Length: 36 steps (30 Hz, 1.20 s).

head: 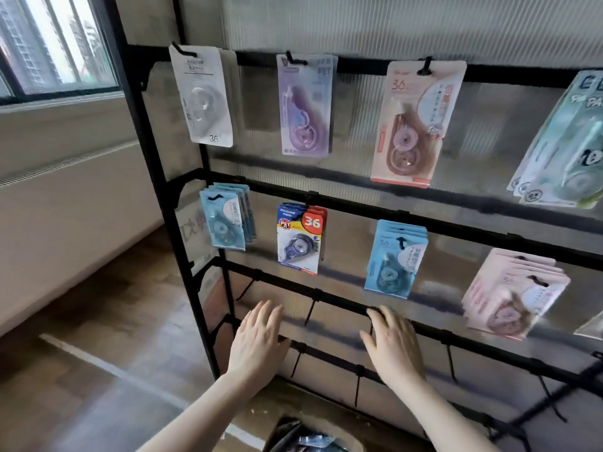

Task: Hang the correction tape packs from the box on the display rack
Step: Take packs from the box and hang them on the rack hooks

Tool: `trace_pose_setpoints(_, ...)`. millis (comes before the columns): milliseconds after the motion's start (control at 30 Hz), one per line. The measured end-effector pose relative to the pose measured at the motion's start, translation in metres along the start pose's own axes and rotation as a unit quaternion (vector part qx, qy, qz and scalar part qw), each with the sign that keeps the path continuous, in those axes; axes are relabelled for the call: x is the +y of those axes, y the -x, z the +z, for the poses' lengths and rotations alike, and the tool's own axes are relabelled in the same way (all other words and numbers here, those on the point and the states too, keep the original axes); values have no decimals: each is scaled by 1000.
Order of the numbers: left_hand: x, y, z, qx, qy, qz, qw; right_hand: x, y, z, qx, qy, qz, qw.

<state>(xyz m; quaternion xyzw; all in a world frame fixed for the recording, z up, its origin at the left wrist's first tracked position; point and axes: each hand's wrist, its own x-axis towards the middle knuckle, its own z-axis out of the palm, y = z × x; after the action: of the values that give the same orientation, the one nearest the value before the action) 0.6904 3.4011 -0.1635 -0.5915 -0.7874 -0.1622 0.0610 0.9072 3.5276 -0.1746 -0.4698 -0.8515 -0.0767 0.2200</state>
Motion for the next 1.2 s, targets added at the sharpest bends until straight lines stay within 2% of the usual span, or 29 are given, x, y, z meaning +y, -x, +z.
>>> trace_pose_setpoints(267, -5, 7, 52, -52, -42, -4, 998, 3, 28, 51, -35, -2, 5, 999)
trace_pose_setpoints(500, 0, 37, 109, -93, -53, -32, 994, 18, 65, 100, -128, -28, 18, 991)
trace_pose_setpoints(700, 8, 61, 154, -147, -36, -70, 986, 31, 97, 143, -178, -43, 1, 983)
trace_pose_setpoints(833, 5, 85, 208, -171, -19, -86, 981, 35, 133, 183, -214, -46, 10, 976)
trace_pose_setpoints(967, -8, 118, 280, -231, -5, -109, 967, 41, 182, 234, -267, -42, 16, 963)
trace_pose_setpoints(1200, -34, 197, 389, -320, 10, -84, 944, 43, 267, 306, -404, -50, 69, 911)
